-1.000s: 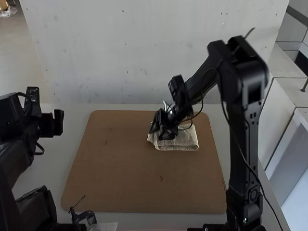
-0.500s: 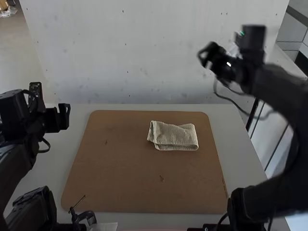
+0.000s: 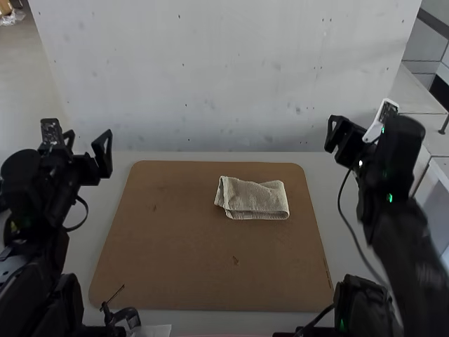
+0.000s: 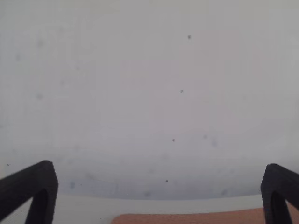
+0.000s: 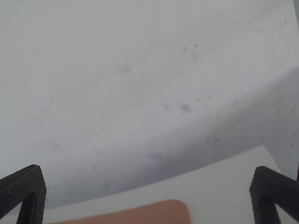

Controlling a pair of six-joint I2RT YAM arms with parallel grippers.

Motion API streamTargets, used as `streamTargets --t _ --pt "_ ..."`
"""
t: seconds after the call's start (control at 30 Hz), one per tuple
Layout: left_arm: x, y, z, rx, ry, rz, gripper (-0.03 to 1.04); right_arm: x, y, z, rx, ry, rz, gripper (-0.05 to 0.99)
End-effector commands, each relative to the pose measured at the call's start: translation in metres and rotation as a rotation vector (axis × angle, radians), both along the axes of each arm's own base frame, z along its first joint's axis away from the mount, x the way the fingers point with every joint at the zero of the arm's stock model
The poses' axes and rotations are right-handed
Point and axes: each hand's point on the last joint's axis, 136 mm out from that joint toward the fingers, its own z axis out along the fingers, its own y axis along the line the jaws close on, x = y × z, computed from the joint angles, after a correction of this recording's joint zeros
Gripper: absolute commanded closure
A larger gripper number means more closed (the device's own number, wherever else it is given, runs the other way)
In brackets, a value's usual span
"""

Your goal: Fold the towel.

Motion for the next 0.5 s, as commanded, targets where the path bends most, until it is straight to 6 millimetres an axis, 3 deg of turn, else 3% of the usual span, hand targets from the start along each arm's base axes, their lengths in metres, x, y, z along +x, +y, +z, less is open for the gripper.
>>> streamTargets --t 0.0,0.07,0.17,0.37,0.47 --pt "-0.003 -0.014 -0.008 0.007 0.002 -0.046 0.03 -0.017 -0.01 0.006 -0.111 -0.081 -0.072 -0.02" --pt "-0.012 -0.016 -0.004 -0.043 -0.046 -0.056 0.02 -0.023 -0.009 0.005 -0.132 -0.11 -0.079 -0.02" --pt "-0.023 -0.018 -0.011 0.001 -0.028 -0.052 0.03 -0.032 -0.006 -0.001 -0.152 -0.148 -0.079 0.0" --pt "-0.022 -0.015 -0.029 0.065 0.041 -0.032 0.03 -0.039 0.004 0.005 -0.204 -0.237 -0.041 -0.01" --pt "-0.022 -0.015 -0.03 0.064 0.043 -0.028 0.02 -0.037 0.016 -0.007 -0.223 -0.245 0.025 -0.02"
